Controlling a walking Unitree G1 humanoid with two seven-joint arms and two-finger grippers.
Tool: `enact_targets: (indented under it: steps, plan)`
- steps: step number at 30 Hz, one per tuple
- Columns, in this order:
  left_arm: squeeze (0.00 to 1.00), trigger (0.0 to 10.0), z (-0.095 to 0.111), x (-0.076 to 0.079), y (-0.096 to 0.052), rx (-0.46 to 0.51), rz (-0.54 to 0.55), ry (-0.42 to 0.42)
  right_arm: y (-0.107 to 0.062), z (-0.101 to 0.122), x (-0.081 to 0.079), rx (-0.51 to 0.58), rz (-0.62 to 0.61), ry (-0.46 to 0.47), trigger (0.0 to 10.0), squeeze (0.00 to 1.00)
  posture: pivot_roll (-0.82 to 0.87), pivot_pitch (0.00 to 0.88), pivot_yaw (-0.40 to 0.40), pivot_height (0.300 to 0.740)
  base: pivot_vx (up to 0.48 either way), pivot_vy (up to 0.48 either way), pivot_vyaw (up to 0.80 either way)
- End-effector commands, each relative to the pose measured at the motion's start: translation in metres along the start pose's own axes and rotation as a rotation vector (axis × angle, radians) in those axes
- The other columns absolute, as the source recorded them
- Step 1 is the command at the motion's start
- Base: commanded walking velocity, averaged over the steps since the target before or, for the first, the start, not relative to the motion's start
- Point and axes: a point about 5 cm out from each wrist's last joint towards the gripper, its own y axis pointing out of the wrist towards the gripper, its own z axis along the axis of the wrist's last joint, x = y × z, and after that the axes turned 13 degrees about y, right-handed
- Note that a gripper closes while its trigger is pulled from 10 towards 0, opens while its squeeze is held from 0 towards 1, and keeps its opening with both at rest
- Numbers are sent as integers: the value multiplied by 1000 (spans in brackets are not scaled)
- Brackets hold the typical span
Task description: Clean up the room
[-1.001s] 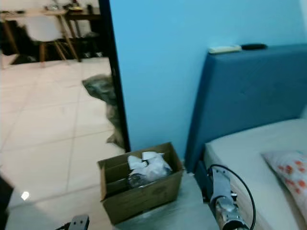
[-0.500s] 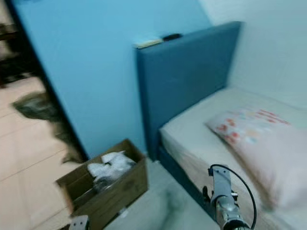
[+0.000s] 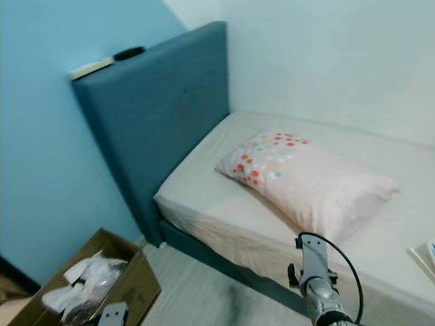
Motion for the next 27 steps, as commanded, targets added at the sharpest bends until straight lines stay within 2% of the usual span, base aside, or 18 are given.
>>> enact_targets:
  steps: [1,19,23,24,27]
  plan:
    - [0,10000,-9,-1,-2,-23,2,-6,0,-1,-4,-5,5,0,10000,0,-104,9,22,731,0,0,-763]
    - [0,10000,-10,-2,-2,-17,8,1,0,-4,-7,-14,17,-22,10000,0,-101,11,20,731,0,0,-763]
    - [0,10000,-3,-2,-1,15,19,-3,-1,-3,-11,5,61,-1,10000,0,-98,12,16,731,0,0,-763]
    - [0,10000,2,-3,-1,42,24,-12,-1,-1,-15,32,113,23,10000,0,-98,14,14,731,0,0,-763]
    - [0,10000,5,-3,-1,61,26,-6,-3,0,-18,62,164,35,10000,0,-97,13,10,731,0,0,-763]
